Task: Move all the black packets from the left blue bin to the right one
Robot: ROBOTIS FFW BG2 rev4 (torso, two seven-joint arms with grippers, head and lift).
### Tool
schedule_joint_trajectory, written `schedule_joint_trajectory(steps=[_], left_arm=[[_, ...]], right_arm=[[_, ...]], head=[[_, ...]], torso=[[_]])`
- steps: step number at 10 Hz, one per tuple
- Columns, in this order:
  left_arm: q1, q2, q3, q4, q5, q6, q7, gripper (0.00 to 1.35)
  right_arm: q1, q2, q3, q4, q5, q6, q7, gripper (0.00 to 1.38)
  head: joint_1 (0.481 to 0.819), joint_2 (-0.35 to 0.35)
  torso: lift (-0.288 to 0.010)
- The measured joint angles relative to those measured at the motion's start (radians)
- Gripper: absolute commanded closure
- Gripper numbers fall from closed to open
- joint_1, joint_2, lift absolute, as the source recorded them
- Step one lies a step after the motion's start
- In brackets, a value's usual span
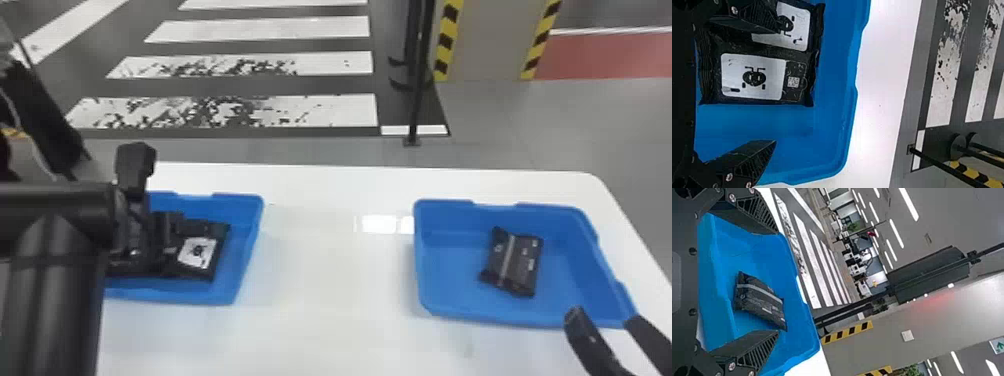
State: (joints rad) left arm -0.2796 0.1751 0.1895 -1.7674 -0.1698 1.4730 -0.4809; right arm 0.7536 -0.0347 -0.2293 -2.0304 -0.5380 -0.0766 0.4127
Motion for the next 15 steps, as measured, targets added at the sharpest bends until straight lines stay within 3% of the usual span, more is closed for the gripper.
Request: schedule_joint_trajectory(steps=[3,4,5,8,10,12,15], left_arm=[[-0.023,-0.001,-0.012,0.076,-0.029,0.009,0.004,0.20],[-0.038,-0.001,-0.021,0.111,-0.039,0.014,0.004,0.36],[-0.047,-0.001,-0.024,0.134,-0.043,0.016,0.004,0.73],[-0.046,-0.001,-0.016,0.149,-0.047,0.031,0.002,1.22],[-0.038,0.000,-0.017,0.149,-0.059,0.001,-0.007,1.21],[-0.025,0.004,-0.014,0.135,-0.076,-0.065,-0.060,1.21],[0.086,0.014,0.022,-0.096,-0.028,-0.049,-0.106,1.21]], right_arm=[[-0.003,-0.003,0.000,0.009,-0.012,0.010,0.002,0.13],[-0.006,-0.003,0.000,0.013,-0.014,0.013,0.004,0.13],[-0.008,-0.004,0.001,0.017,-0.018,0.016,0.006,0.13],[-0.010,-0.004,0.007,0.026,-0.033,0.023,0.011,0.13],[-0.011,-0.004,0.008,0.029,-0.042,0.030,0.012,0.13],[-0.010,-0.004,0.008,0.031,-0.056,0.035,0.020,0.13],[-0.008,-0.004,0.008,0.016,-0.057,0.036,0.030,0.13]], head=[[0.695,0.089],[0.695,0.089],[0.695,0.089],[0.695,0.099],[0.695,0.103],[0.695,0.104],[0.695,0.100]], torso=[[-0.146],[-0.146],[-0.146],[-0.146],[-0.146],[-0.146],[-0.146]])
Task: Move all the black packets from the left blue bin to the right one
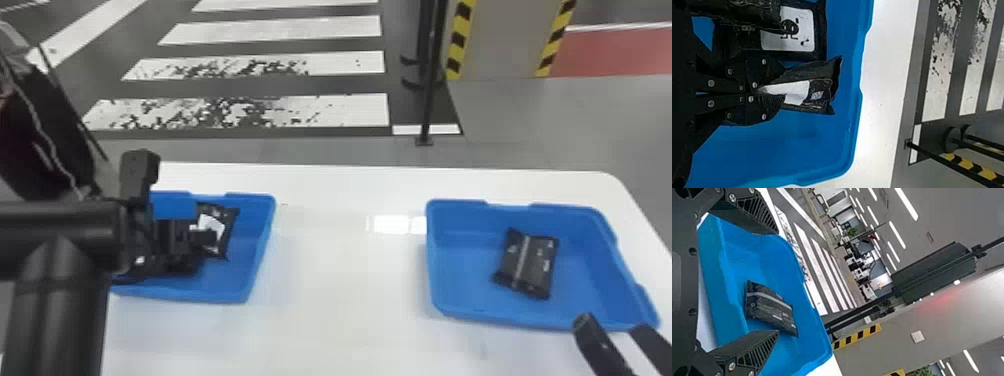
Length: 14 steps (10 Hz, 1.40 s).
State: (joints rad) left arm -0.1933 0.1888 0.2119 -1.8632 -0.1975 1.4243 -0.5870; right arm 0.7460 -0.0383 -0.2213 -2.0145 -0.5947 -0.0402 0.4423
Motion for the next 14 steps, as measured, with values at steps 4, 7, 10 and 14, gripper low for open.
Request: schedule_joint_trajectory(steps=[4,7,10,14], left_arm=[[0.209,-0.011,0.016,-0.285,0.203,-0.084,-0.072,1.21],[0.295,-0.029,-0.065,-0.327,0.392,-0.207,-0.109,1.21],[0.318,-0.034,-0.209,-0.327,0.526,-0.243,-0.122,1.21],[0.282,-0.028,-0.336,-0.317,0.620,-0.232,-0.125,1.21]], right_arm=[[-0.006,-0.003,0.030,-0.044,-0.023,0.001,0.023,0.13],[-0.038,-0.011,0.072,-0.057,-0.057,0.041,0.047,0.13],[-0.119,-0.028,0.134,-0.036,-0.078,0.116,0.073,0.13],[-0.227,-0.062,0.210,0.009,-0.081,0.164,0.093,0.13]], head=[[0.695,0.034],[0.695,-0.077],[0.695,-0.159],[0.695,-0.197]], torso=[[-0.146],[-0.146],[-0.146],[-0.146]])
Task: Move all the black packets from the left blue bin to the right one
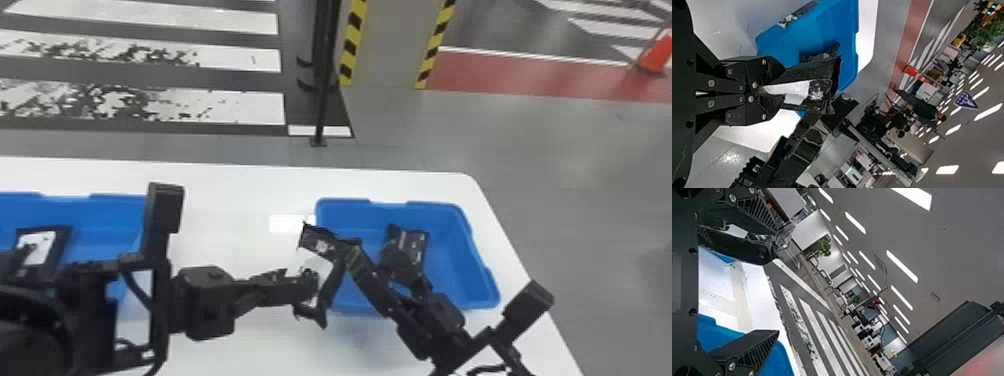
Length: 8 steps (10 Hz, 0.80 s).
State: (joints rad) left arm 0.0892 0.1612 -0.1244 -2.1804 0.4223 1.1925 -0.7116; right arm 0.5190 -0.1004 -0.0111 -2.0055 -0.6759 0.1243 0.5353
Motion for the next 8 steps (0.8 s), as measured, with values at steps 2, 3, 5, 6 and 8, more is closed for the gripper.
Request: schedule_joint_trajectory(steps=[2,3,5,6,8], left_arm=[[-0.024,0.003,-0.038,0.031,0.032,0.007,-0.004,1.21],[-0.033,0.003,-0.051,0.045,0.040,0.008,-0.005,1.21],[-0.040,0.003,-0.056,0.060,0.042,0.005,-0.005,1.21],[-0.040,0.003,-0.055,0.061,0.043,0.003,-0.005,1.21],[-0.040,0.003,-0.054,0.061,0.046,0.000,-0.005,1.20]], right_arm=[[-0.023,-0.005,0.026,0.004,-0.008,0.001,0.007,0.18],[-0.032,-0.007,0.039,0.008,-0.013,0.001,0.009,0.65],[-0.044,-0.010,0.053,0.018,-0.016,0.014,0.009,1.28],[-0.045,-0.010,0.053,0.019,-0.015,0.016,0.009,1.28],[-0.045,-0.010,0.056,0.018,-0.013,0.006,0.011,1.28]], head=[[0.695,-0.206],[0.695,-0.206],[0.695,-0.195],[0.695,-0.194],[0.695,-0.194]], torso=[[-0.146],[-0.146],[-0.146],[-0.146],[-0.146]])
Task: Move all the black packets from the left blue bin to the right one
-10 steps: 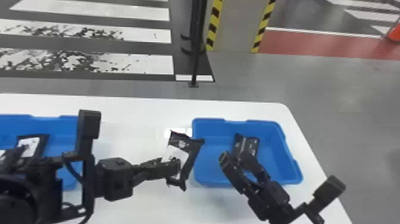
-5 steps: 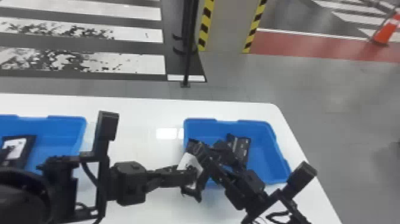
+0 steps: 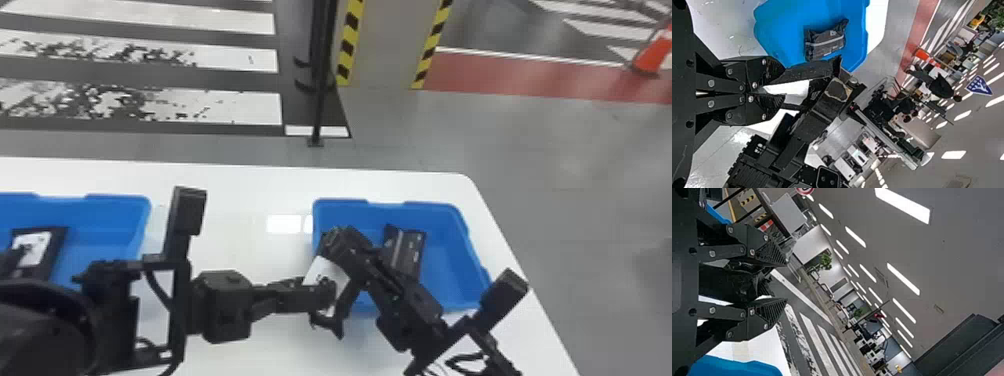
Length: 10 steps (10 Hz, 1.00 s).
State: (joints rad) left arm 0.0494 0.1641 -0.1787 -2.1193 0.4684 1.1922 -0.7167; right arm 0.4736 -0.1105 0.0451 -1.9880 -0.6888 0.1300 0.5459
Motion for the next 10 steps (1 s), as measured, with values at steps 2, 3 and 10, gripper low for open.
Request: schedule_joint_trajectory(steps=[2,3,10], left_arm=[[0.006,-0.002,0.008,0.004,0.010,-0.021,0.002,0.88],[0.011,-0.004,0.013,0.012,0.025,-0.044,0.006,0.45],[0.159,-0.029,0.186,-0.017,0.054,-0.137,-0.001,0.16]], right_arm=[[0.001,0.000,0.007,0.000,-0.007,0.000,0.003,1.28],[-0.001,0.000,0.010,-0.001,-0.009,0.000,0.003,1.28],[-0.212,-0.053,-0.141,0.231,0.075,0.001,-0.019,1.28]], head=[[0.695,-0.187],[0.695,-0.185],[0.695,-0.221]], torso=[[-0.146],[-0.146],[-0.146]])
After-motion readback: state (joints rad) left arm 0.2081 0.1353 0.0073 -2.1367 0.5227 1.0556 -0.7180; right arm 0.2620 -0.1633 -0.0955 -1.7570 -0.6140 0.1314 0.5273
